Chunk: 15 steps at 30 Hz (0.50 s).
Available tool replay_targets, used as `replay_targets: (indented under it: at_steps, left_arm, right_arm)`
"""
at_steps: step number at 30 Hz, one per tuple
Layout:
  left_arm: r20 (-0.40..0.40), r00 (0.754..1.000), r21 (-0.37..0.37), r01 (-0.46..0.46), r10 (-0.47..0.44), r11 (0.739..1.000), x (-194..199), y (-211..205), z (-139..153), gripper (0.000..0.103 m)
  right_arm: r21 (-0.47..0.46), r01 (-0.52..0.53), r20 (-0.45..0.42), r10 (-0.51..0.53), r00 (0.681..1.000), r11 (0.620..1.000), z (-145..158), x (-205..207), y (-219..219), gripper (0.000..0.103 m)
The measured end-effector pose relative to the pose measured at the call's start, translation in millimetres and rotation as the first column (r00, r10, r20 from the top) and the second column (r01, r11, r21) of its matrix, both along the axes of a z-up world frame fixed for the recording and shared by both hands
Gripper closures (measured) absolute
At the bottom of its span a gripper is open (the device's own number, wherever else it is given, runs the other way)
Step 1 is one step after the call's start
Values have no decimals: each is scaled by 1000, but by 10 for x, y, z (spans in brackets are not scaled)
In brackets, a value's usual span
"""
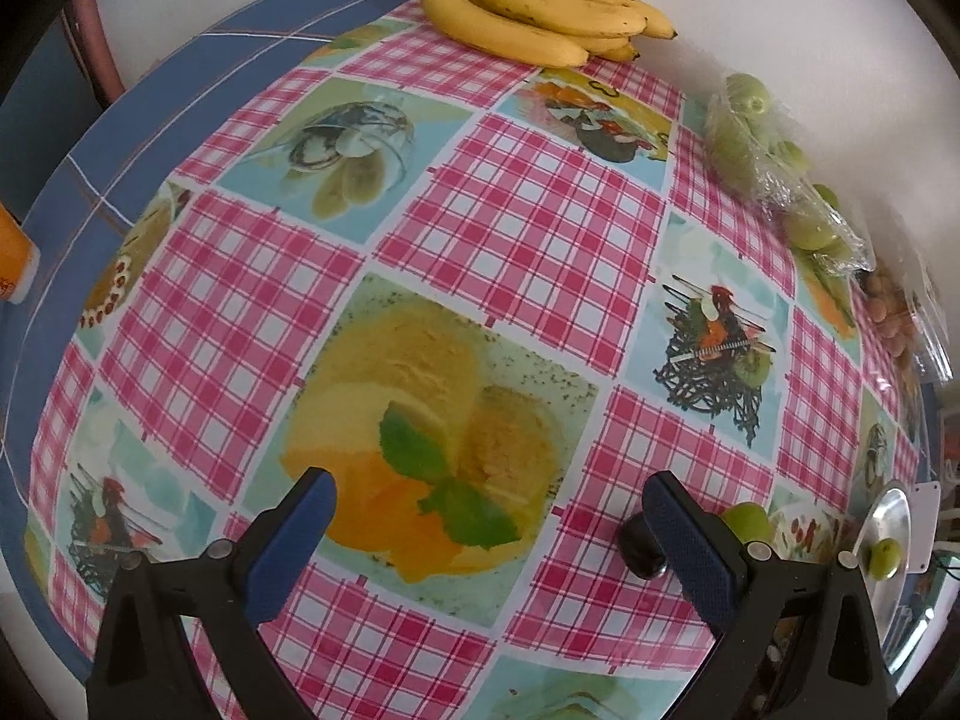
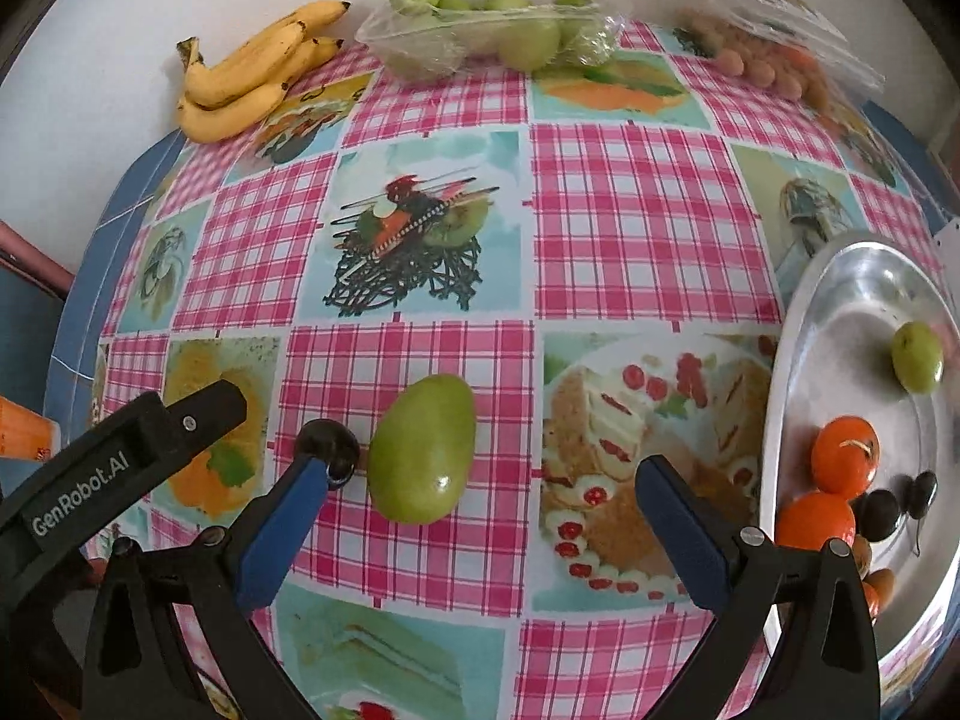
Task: Organize fruits
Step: 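Grasp a green mango with the right tool while the left tool approaches a dark plum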
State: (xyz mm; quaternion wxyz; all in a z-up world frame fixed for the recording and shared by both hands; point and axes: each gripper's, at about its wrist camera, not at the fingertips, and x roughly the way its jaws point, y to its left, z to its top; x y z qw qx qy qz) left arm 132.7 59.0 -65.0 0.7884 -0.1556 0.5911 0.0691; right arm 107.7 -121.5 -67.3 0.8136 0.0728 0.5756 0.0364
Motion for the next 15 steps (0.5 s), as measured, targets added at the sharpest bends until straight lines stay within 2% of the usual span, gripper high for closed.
replay_targets:
  at_steps: [2,12,15]
  left_arm:
    - [-2,1000,-2,8,-8,1000,4,-10,-1,0]
    - [-21,999,-44,35,-36,998,30,-82,-32,0]
    - [-28,998,-73,47,-49,996,39,-100,-43,0]
  right_arm:
    - [0,-18,6,18,1000,1000,-6,6,48,5]
    - [12,-56,12,56,998,998,-55,7,155,57]
    - [24,-54,24,53,998,998,-20,-13,142,63]
